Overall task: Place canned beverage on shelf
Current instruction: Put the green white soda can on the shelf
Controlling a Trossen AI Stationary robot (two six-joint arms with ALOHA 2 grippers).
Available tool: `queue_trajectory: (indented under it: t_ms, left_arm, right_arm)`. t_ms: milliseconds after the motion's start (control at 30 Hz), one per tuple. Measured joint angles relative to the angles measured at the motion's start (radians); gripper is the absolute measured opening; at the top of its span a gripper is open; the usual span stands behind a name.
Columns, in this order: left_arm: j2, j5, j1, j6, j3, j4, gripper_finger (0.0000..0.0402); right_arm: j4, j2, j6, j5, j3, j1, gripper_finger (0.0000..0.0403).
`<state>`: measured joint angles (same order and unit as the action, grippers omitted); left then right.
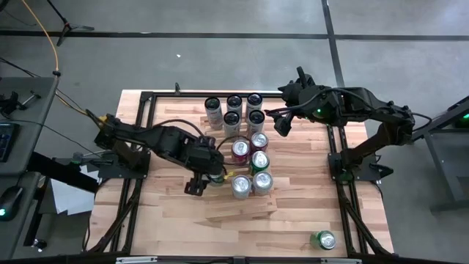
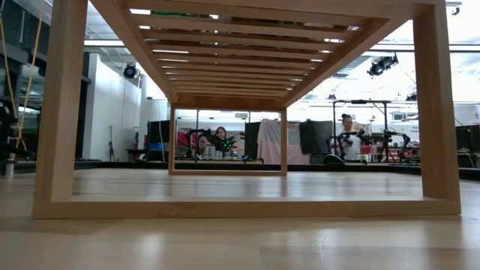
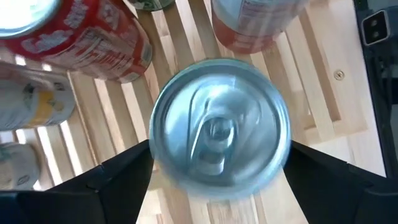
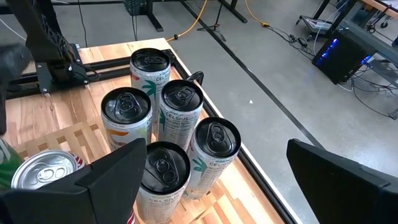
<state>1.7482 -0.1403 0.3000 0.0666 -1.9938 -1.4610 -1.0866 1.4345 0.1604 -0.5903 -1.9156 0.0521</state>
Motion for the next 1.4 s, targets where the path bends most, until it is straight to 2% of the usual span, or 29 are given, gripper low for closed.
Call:
queue_trajectory:
  t_ms: [300,467,600,667,767,833,1000,1033,1200,1400]
  left_arm:
    - [-0.080,0.000,-0.006,0.017,0.000,-0.036,0.0335]
    - [-0.143,-0.002,-0.006,0.130,0.002,-0.114,0.0335]
    - [-0.189,0.003,0.000,0.214,0.056,-0.089,0.0333]
    - [-0.204,-0.055,0.021,0.217,0.112,-0.084,0.0322]
    - [-0.226,-0.139,0.048,0.212,0.231,-0.023,0.0277]
    - [-0.245,-0.143,0.060,0.221,0.315,0.041,0.0225]
    - [-0.271,-0.023,0.070,0.283,0.446,0.147,0.0046]
    - [-0.275,-0.001,0.070,0.300,0.456,0.166,0.0023]
    - [-0.283,0.031,0.068,0.351,0.465,0.270,0.0005]
    - [-0.278,-0.018,0.038,0.369,0.466,0.307,0.0001]
  right_arm:
    - [0.003,0.000,0.000,0.000,0.000,0.000,0.0374]
    - [0.003,0.000,0.001,0.000,0.000,0.000,0.0374]
    - [0.003,0.000,0.023,0.000,0.000,0.000,0.0374]
    - [0.003,0.000,0.023,0.000,0.000,0.000,0.0374]
    - [0.000,0.000,0.023,0.000,0.000,0.000,0.0374]
    - [-0.002,0.000,0.023,0.000,0.000,0.000,0.0374]
    - [-0.002,0.000,0.023,0.000,0.000,0.000,0.0374]
    - [-0.001,0.000,0.023,0.000,0.000,0.000,0.0374]
    - [-0.001,0.000,0.023,0.000,0.000,0.000,0.0374]
    - [-0.001,0.000,0.023,0.000,0.000,0.000,0.0374]
